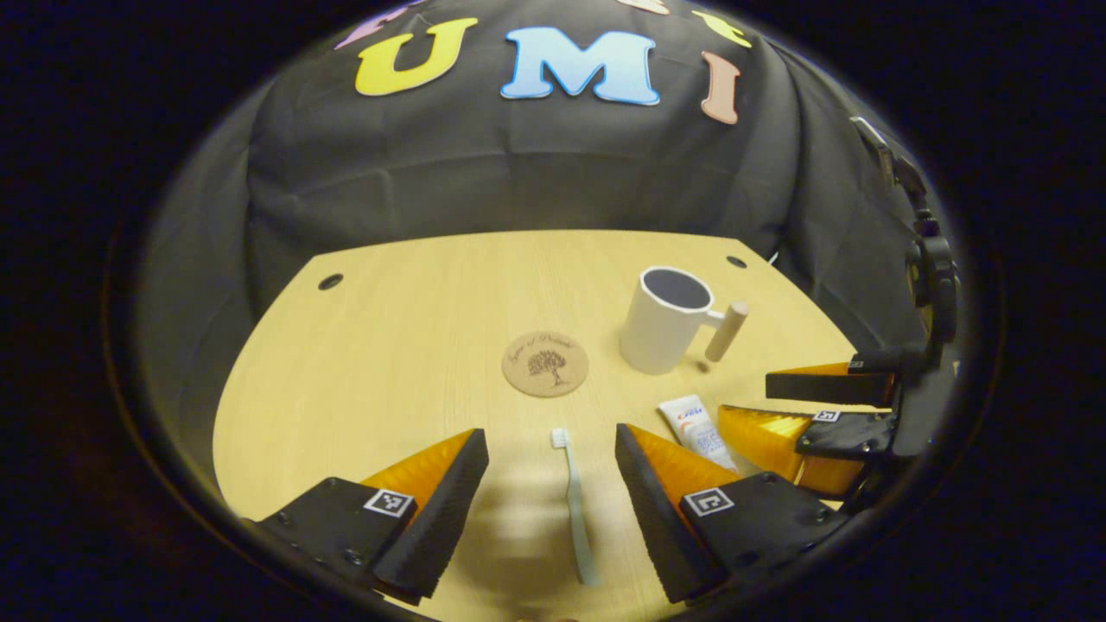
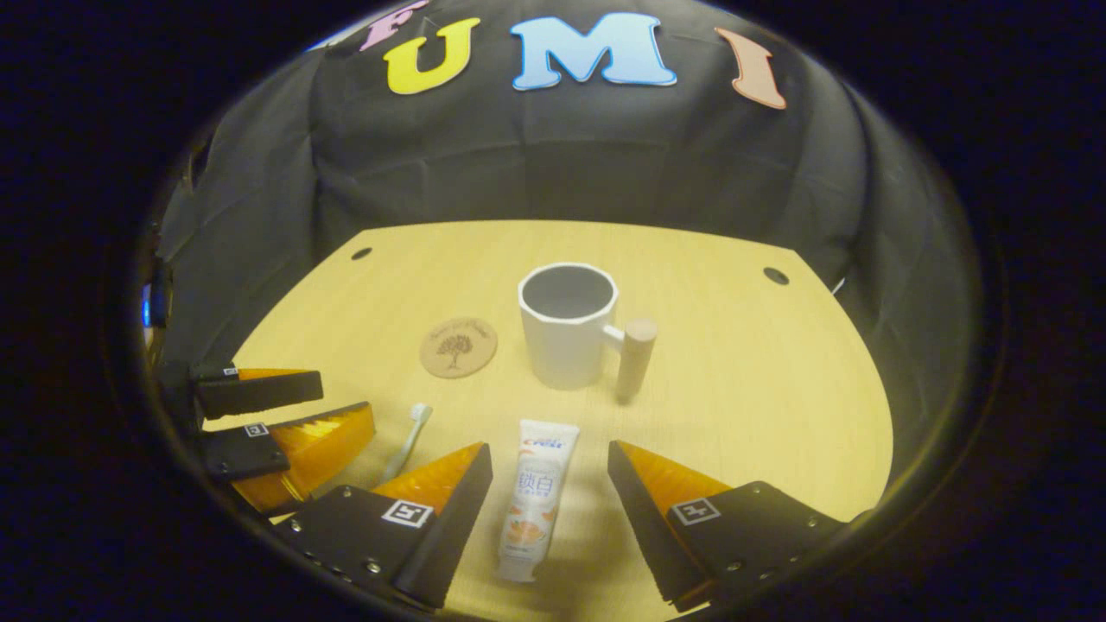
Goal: Put the toothbrush and toothpaste on the desktop into the cup, then pick up the cup and place it on the coaster on the desktop.
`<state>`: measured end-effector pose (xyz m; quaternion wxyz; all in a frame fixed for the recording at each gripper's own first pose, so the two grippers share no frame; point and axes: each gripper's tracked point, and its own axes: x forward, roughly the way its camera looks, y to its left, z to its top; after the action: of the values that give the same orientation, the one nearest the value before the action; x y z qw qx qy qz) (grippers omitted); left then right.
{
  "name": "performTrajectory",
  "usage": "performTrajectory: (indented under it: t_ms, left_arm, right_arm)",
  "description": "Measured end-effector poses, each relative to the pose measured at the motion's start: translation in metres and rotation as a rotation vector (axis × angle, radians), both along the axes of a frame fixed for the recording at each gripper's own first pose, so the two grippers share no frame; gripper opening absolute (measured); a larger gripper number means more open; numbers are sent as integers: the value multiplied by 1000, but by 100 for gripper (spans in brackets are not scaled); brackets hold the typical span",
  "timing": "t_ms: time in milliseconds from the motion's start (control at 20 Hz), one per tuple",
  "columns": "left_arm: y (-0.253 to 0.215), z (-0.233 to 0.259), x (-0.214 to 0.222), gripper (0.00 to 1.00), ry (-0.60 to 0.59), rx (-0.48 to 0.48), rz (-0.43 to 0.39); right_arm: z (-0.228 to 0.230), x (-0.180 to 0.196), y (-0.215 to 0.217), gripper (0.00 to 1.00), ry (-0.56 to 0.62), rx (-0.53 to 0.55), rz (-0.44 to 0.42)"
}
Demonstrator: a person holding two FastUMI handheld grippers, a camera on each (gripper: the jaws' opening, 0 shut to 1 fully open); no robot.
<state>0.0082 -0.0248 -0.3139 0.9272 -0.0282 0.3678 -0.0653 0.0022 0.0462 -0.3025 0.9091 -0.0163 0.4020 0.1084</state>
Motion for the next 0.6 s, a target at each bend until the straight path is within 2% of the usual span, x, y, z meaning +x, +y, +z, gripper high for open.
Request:
performTrajectory:
  t_ms: [250,300,450,600]
  left_arm:
    - [-2,-47,-13,100,135,18,-3]
    - [-2,-54,-14,98,151,22,3]
    - [1,-70,-16,100,182,44,12]
    - [6,-76,-18,98,190,74,25]
  right_arm:
    - [-45,-21,0,85,182,-55,-1]
    - [-52,-22,1,87,206,-60,-2]
    - [-62,-22,3,87,237,-72,-1]
    - [-67,-17,4,87,239,-77,-12]
